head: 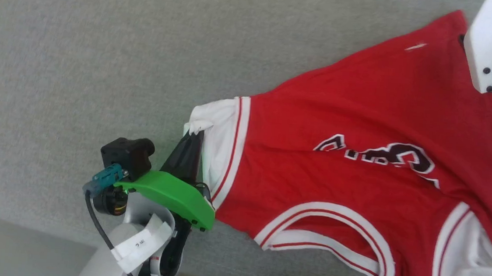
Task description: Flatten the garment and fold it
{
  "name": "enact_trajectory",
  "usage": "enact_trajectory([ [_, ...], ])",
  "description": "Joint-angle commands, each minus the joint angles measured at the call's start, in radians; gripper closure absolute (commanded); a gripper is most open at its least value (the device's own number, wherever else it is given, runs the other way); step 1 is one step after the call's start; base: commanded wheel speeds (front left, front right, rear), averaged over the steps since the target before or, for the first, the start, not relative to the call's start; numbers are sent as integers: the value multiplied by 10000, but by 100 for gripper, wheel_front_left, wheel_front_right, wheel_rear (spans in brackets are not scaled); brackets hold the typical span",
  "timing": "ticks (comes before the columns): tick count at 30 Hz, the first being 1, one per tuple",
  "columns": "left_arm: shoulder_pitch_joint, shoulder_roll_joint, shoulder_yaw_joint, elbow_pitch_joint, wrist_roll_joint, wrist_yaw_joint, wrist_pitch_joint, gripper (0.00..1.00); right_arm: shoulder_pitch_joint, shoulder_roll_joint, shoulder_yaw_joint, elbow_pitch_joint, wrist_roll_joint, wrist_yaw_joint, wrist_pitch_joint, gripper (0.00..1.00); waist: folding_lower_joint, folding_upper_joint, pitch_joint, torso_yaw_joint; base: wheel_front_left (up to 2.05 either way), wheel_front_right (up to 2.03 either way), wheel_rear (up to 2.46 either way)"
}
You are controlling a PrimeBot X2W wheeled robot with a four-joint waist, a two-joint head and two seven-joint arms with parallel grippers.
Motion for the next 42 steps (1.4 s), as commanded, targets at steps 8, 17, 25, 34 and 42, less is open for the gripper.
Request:
enact_trajectory([
  [8, -273, -150, -52, 143, 108, -66, -229, 100, -218, -415, 1170, 176, 309, -13, 1514, 0, -1, 0, 1007, 790, 0, 0, 0],
  [17, -255, -32, 56, 292, 48, -18, -257, 100, 44, -423, 473, -58, 933, -13, 1417, 100, -1, 0, 622, 380, 0, 0, 0],
  [25, -139, 287, 230, 468, -5, 48, -121, 100, 594, 150, -1088, -507, 1455, -13, -567, 100, -1, 0, -763, -482, 0, 0, 0],
  [34, 508, 582, 499, 618, -311, 187, 42, 100, 3401, 189, -2517, -2138, 2680, -13, -1111, 100, -1, 0, -2458, -1534, 0, 0, 0],
  [42, 1105, 669, 551, 573, -526, 301, 136, 100, 6955, 967, -3654, -3681, 3220, -13, -862, 100, -1, 0, -3187, -2002, 0, 0, 0],
])
